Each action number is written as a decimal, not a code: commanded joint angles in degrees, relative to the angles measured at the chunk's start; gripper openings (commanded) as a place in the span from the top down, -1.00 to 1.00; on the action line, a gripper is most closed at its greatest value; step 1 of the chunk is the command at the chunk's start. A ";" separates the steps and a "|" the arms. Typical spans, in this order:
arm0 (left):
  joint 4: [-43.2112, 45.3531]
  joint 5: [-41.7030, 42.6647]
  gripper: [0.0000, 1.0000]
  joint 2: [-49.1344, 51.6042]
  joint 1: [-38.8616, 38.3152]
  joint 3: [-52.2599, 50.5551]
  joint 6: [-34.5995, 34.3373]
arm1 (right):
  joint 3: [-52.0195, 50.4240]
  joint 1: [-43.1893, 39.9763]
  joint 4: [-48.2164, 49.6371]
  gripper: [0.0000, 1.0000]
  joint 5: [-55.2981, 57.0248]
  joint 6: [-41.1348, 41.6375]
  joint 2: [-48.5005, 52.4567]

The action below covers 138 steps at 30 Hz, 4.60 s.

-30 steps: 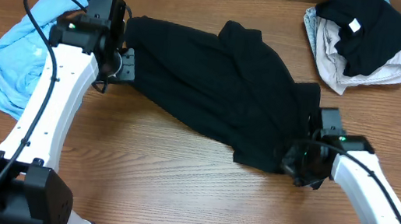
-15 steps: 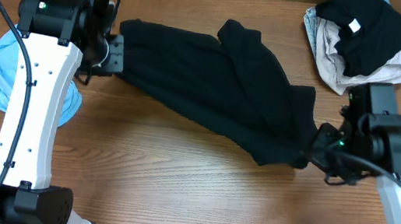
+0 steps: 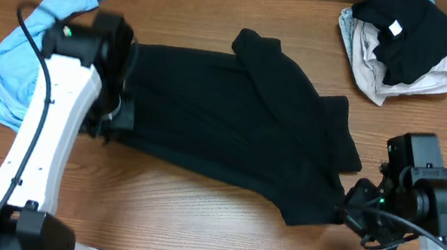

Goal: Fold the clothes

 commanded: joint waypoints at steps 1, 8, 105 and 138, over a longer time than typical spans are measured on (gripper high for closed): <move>2.91 -0.04 0.92 -7.02 -0.04 -10.23 -6.34 | -2.29 0.07 1.01 0.92 -1.27 1.49 -1.22; 11.58 2.29 0.92 -10.03 0.02 -23.17 -11.10 | -3.08 0.07 8.24 0.92 -1.20 0.70 4.04; 46.03 -10.23 -1.00 4.83 2.93 -9.29 -2.40 | -19.43 -16.15 61.83 0.74 -4.63 -10.01 30.42; 42.45 -11.78 -1.00 7.26 2.99 -9.33 -1.53 | -21.90 -25.77 54.71 0.65 7.08 -5.60 31.52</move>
